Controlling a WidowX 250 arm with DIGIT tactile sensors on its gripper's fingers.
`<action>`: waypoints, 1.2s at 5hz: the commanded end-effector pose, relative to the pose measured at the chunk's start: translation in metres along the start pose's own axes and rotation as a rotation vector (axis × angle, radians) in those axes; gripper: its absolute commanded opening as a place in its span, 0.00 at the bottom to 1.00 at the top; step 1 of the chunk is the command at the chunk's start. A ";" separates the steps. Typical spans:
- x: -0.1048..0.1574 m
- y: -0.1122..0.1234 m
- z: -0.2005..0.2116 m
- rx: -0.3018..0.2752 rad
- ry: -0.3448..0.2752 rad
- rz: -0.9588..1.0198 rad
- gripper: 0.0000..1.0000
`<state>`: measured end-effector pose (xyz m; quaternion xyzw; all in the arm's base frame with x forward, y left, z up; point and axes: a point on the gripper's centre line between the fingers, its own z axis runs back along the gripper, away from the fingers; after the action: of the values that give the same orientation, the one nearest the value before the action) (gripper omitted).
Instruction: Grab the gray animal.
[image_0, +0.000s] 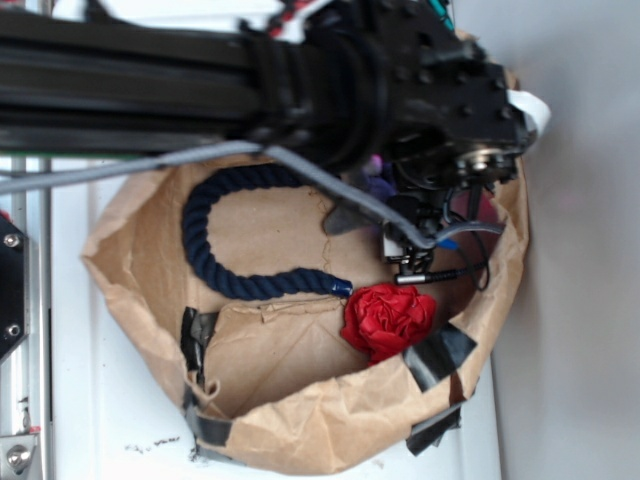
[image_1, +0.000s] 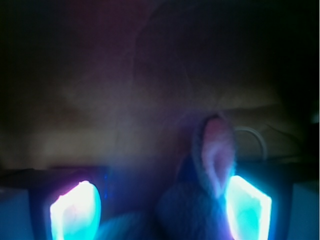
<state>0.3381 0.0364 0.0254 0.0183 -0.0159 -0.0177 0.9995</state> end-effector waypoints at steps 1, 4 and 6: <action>0.007 0.012 0.007 0.055 -0.055 0.015 0.00; 0.004 0.012 0.022 0.048 -0.161 -0.030 0.00; -0.051 -0.001 0.085 0.004 -0.237 -0.084 0.00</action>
<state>0.2823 0.0282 0.0941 0.0112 -0.1046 -0.0666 0.9922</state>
